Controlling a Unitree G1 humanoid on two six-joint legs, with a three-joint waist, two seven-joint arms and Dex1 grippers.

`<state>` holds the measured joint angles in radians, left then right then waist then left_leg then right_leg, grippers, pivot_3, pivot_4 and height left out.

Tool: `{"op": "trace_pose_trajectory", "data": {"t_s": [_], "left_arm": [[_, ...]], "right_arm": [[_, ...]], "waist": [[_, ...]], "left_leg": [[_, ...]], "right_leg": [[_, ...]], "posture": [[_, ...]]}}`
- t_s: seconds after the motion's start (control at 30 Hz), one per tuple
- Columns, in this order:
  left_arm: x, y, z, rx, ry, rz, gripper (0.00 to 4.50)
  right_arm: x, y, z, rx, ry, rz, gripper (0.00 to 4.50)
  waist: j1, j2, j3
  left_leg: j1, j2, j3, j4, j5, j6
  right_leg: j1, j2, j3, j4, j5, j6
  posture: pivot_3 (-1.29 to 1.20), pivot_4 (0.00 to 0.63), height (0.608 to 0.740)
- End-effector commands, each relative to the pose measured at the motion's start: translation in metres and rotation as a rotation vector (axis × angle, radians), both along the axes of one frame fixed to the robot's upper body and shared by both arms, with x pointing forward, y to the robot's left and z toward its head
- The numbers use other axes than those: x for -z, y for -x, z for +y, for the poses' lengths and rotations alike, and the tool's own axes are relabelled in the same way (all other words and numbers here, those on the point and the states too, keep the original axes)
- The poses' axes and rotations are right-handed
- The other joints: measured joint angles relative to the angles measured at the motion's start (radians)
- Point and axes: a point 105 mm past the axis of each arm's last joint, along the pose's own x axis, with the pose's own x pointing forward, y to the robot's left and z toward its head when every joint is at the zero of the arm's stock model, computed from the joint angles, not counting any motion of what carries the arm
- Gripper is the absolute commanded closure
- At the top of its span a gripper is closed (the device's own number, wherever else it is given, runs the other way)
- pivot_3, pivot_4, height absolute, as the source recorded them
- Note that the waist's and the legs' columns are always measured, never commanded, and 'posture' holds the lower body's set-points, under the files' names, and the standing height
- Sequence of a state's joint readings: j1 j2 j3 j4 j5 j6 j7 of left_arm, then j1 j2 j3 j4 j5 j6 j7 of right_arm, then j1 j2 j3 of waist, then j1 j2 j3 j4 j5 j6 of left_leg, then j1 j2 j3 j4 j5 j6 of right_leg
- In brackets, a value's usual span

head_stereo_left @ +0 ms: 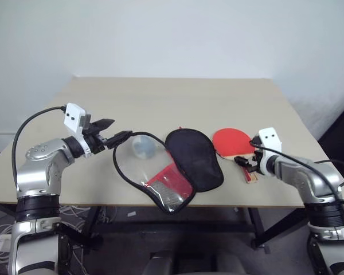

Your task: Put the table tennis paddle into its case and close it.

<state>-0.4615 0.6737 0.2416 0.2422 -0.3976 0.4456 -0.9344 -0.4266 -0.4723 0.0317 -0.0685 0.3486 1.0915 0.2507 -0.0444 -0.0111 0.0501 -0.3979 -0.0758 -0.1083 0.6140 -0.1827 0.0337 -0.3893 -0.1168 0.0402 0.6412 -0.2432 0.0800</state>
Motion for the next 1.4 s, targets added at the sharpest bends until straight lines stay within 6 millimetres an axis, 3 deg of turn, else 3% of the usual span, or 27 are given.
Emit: {"op": "trace_pose_trajectory", "data": {"t_s": [0.03,0.2,0.3,0.57,0.73,0.8,0.9,1.13,1.27,1.4], "left_arm": [[-0.018,0.001,-0.003,0.013,-0.013,-0.069,0.00],[-0.018,0.000,-0.001,0.004,-0.014,-0.069,0.00],[-0.017,-0.001,-0.002,0.000,-0.015,-0.069,0.00],[-0.015,-0.001,-0.001,-0.008,-0.015,-0.065,0.00],[-0.013,0.000,-0.002,-0.008,-0.015,-0.063,0.00],[-0.013,0.000,-0.002,-0.010,-0.016,-0.063,0.00],[-0.014,-0.001,-0.001,-0.013,-0.018,-0.062,0.00],[-0.016,-0.002,-0.001,-0.016,-0.022,-0.063,0.00],[-0.017,-0.002,-0.001,-0.016,-0.025,-0.063,0.00],[-0.017,-0.003,-0.001,-0.015,-0.026,-0.061,0.00]], "right_arm": [[-0.005,-0.007,-0.008,0.051,0.038,-0.051,0.02],[-0.002,-0.010,-0.009,0.074,0.032,-0.050,0.02],[-0.001,-0.012,-0.012,0.094,0.036,-0.054,0.59],[-0.001,-0.012,-0.011,0.099,0.032,-0.052,3.38],[-0.014,-0.023,-0.014,0.177,0.000,-0.116,3.38],[-0.027,-0.030,-0.010,0.196,-0.039,-0.175,3.38],[-0.048,-0.034,0.018,0.095,-0.104,-0.244,3.38],[-0.065,-0.022,0.077,-0.117,-0.165,-0.263,3.38],[-0.062,-0.014,0.101,-0.177,-0.175,-0.227,3.38],[-0.047,-0.002,0.117,-0.227,-0.172,-0.159,3.38]], "waist": [[0.000,0.000,0.000],[0.000,0.000,0.000],[-0.001,0.000,0.000],[0.000,0.000,0.000],[-0.001,0.000,0.000],[-0.001,0.000,0.000],[-0.004,0.001,0.000],[-0.006,0.001,0.000],[-0.005,0.001,0.000],[-0.005,0.001,0.000]], "left_leg": [[0.000,0.000,0.000,0.000,0.000,0.000],[0.000,0.000,0.000,0.000,0.000,0.000],[0.001,-0.001,0.000,0.000,0.000,0.000],[0.001,-0.001,0.000,0.000,0.000,0.000],[0.001,-0.001,0.000,0.000,0.000,0.000],[0.001,-0.001,0.001,0.000,0.000,0.000],[0.001,-0.001,0.002,0.000,0.000,0.000],[0.001,0.000,0.001,0.000,0.000,-0.001],[0.001,0.000,0.000,0.000,0.000,-0.001],[0.001,-0.001,-0.001,0.000,-0.002,-0.004]], "right_leg": [[0.000,0.000,0.000,0.000,0.000,0.000],[0.000,0.000,0.000,0.000,0.000,0.000],[0.000,0.001,0.000,0.000,0.000,0.000],[0.001,0.000,0.000,0.000,0.000,0.000],[0.001,0.000,0.000,0.000,0.000,0.000],[0.000,0.001,0.001,0.000,0.000,-0.001],[-0.001,0.001,0.001,0.001,0.000,-0.001],[-0.001,0.002,0.001,0.001,0.001,-0.001],[-0.001,0.002,0.001,0.001,0.001,-0.001],[-0.001,0.002,0.001,0.001,0.001,-0.001]], "posture": [[0.00,0.000,0.739],[0.00,0.000,0.739],[0.00,0.000,0.739],[0.00,0.000,0.739],[0.00,0.000,0.739],[0.00,0.000,0.739],[0.00,0.000,0.739],[0.00,0.000,0.739],[0.00,0.000,0.739],[0.00,0.000,0.739]]}}
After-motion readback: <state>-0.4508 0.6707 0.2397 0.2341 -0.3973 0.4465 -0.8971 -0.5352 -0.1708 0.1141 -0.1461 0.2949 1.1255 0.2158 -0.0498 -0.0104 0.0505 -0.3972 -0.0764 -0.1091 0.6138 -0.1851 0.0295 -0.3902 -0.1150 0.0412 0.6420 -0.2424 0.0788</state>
